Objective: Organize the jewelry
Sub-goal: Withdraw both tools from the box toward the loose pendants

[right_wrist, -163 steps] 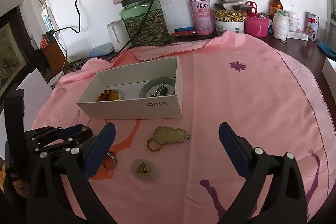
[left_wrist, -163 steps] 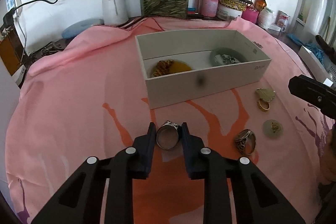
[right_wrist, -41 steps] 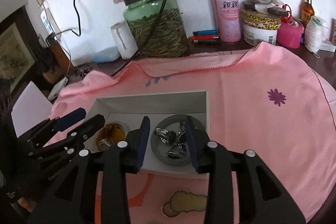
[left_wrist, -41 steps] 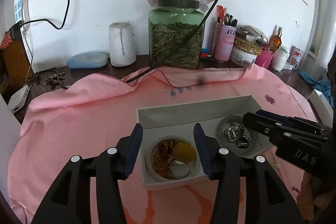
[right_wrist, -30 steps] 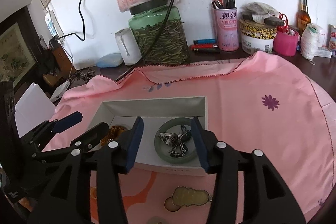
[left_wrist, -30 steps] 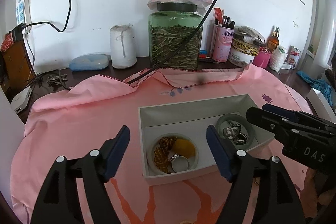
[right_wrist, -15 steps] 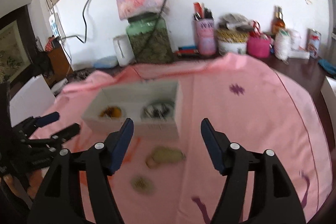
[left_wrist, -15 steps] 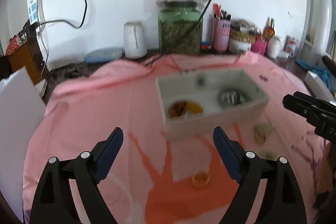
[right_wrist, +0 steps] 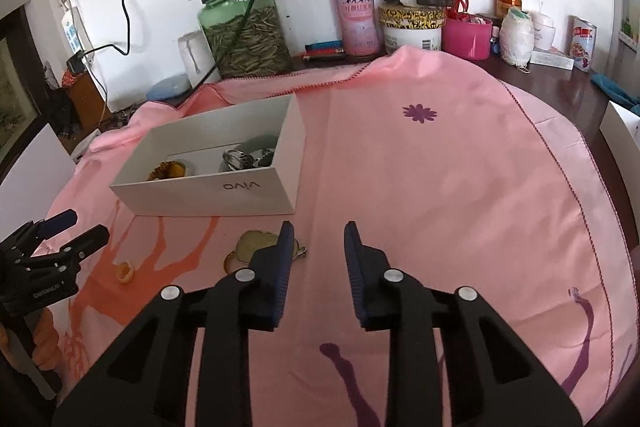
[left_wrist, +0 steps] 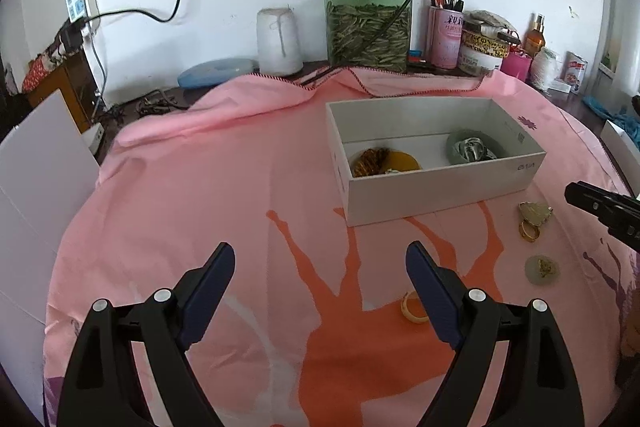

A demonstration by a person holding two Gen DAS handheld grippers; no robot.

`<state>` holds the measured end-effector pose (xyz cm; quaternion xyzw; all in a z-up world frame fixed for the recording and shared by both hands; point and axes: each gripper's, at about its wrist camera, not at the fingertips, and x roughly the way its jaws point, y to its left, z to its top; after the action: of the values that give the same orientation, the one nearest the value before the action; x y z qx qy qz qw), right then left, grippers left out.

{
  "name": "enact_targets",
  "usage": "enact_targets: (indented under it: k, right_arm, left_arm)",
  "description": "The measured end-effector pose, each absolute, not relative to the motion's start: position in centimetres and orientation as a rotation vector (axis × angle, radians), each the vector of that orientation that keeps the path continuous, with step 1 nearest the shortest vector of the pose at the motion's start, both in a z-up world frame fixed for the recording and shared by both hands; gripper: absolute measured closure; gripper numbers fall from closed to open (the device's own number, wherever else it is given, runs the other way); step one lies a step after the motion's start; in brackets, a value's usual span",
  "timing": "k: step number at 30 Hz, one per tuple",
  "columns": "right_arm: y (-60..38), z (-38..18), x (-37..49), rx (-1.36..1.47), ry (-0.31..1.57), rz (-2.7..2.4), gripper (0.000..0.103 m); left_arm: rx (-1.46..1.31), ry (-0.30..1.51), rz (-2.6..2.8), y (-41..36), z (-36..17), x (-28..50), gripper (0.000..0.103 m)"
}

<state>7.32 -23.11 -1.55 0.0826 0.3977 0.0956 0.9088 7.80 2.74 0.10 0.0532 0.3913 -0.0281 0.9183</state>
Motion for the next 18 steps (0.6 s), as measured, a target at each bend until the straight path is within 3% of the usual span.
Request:
enact_targets:
  k: [8, 11, 18]
  right_arm:
    - [-22.0, -2.8, 8.8, 0.14, 0.912, 0.194, 0.08]
    - [-19.8, -2.7, 8.0, 0.159, 0.931, 0.434, 0.086]
    - [-21.9, -1.8, 7.9, 0.17, 0.863, 0.276, 0.084]
  left_arm:
    - [0.133, 0.821, -0.042, 2.3, -0.3, 7.8, 0.009]
    - [0.134, 0.821, -0.035, 2.4, -0.2, 7.8, 0.009]
    - [0.118, 0.814, -0.024, 2.8, 0.0, 8.0, 0.009]
